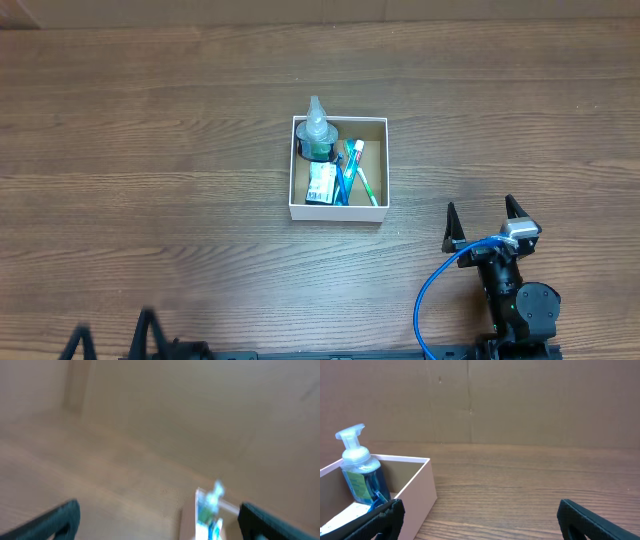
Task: Pack container
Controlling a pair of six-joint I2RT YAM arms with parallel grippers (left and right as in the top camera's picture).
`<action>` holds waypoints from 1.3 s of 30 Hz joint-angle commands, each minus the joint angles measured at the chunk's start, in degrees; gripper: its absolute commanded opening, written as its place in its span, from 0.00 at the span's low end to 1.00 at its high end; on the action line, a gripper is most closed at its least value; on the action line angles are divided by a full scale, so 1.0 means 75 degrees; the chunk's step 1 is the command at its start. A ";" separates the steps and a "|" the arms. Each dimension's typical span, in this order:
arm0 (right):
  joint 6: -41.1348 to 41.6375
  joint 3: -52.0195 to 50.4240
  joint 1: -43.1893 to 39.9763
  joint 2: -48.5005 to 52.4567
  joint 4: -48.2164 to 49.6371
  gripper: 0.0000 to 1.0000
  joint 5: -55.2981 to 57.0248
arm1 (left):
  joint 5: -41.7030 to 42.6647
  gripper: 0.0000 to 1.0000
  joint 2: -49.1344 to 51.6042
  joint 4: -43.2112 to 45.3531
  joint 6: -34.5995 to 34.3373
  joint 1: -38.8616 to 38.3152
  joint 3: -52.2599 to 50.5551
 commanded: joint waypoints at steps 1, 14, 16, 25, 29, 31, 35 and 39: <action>-0.0032 -0.0082 -0.0050 -0.0076 0.0038 1.00 -0.0044 | 0.1285 1.00 -0.0085 0.1827 0.1384 0.0047 -0.1489; -0.0032 -0.0082 -0.0050 -0.0076 0.0038 1.00 -0.0044 | 0.3631 1.00 -0.0085 0.6263 0.4712 0.0047 -0.6015; -0.0032 -0.0082 -0.0050 -0.0076 0.0038 1.00 -0.0044 | 0.3654 1.00 -0.0087 0.6516 0.4846 0.0047 -0.6417; -0.0032 -0.0082 -0.0050 -0.0076 0.0038 1.00 -0.0044 | 0.3410 1.00 -0.0087 0.7673 0.4803 0.0050 -0.7941; -0.0032 -0.0082 -0.0050 -0.0076 0.0038 1.00 -0.0044 | 0.3104 1.00 -0.0087 0.7697 0.4814 0.0099 -0.7944; -0.0032 -0.0082 -0.0050 -0.0076 0.0038 1.00 -0.0044 | 0.3080 1.00 -0.0087 0.7699 0.4814 0.0230 -0.7947; -0.0032 -0.0082 -0.0050 -0.0076 0.0038 1.00 -0.0044 | 0.2920 1.00 -0.0087 0.7705 0.4657 0.0440 -0.7947; -0.0032 -0.0082 -0.0050 -0.0076 0.0038 1.00 -0.0044 | 0.2078 1.00 -0.0087 0.7699 0.3692 0.0440 -0.7965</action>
